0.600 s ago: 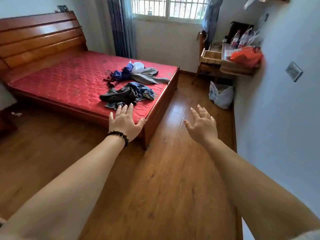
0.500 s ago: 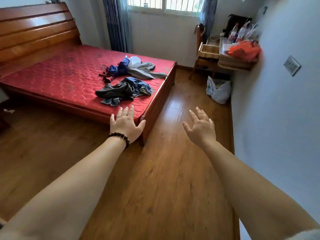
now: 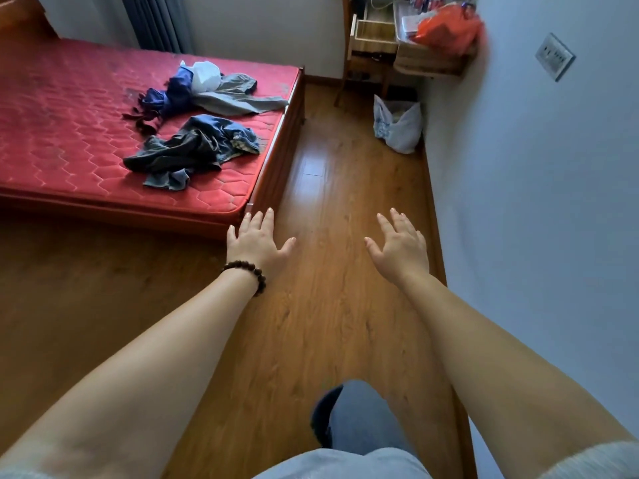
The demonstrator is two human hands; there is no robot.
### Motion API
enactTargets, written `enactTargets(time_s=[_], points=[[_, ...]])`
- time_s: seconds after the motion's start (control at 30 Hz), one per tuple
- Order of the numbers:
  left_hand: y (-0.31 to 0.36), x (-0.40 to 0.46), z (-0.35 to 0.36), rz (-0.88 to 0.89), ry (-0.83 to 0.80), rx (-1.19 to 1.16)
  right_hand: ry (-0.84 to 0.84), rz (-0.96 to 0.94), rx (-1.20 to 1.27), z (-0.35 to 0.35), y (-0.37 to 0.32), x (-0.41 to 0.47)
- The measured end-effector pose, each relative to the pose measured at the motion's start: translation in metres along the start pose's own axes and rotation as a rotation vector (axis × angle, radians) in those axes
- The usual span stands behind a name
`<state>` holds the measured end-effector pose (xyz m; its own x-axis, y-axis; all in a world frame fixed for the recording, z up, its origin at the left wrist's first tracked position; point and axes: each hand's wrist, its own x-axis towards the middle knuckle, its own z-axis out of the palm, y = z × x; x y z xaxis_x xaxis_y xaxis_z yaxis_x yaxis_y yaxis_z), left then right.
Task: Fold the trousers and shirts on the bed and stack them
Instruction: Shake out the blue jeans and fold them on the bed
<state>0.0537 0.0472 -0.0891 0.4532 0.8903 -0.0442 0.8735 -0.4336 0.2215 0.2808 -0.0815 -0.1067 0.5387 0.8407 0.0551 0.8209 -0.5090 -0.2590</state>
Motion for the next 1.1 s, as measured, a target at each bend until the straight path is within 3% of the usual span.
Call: enactTargets(time_s=[0.27,0.67,1.1], points=[[0.017,0.12,0.021,0.029,-0.036,0.022,-0.011,0.012,-0.015,0.021,0.014,0.109],[0.085,0.404,0.018,-0.064,0.006,0.007,-0.093,-0.102,-0.021,0.005,0.038,0.411],[0.1,0.624,0.026,-0.122,0.038,0.022,-0.118,-0.103,-0.004,0.03,0.046,0.64]])
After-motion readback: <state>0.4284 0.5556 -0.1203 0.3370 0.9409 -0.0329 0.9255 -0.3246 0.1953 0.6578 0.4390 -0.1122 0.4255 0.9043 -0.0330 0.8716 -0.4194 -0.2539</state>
